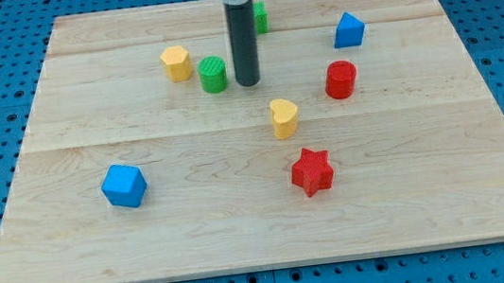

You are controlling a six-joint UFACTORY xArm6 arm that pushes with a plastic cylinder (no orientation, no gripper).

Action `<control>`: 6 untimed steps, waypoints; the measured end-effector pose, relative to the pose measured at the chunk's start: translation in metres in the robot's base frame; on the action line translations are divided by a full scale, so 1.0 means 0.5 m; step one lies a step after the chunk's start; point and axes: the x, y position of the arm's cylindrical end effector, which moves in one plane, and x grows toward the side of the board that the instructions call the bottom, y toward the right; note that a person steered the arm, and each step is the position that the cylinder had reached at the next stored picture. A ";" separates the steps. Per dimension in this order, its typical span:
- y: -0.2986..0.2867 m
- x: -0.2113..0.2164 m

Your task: Move the green circle diagonal to the red star

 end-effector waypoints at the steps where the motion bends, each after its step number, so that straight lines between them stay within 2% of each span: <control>1: 0.038 -0.038; 2: -0.067 -0.145; 3: -0.171 -0.082; 4: -0.156 -0.011; 5: -0.046 -0.011; 6: -0.044 -0.081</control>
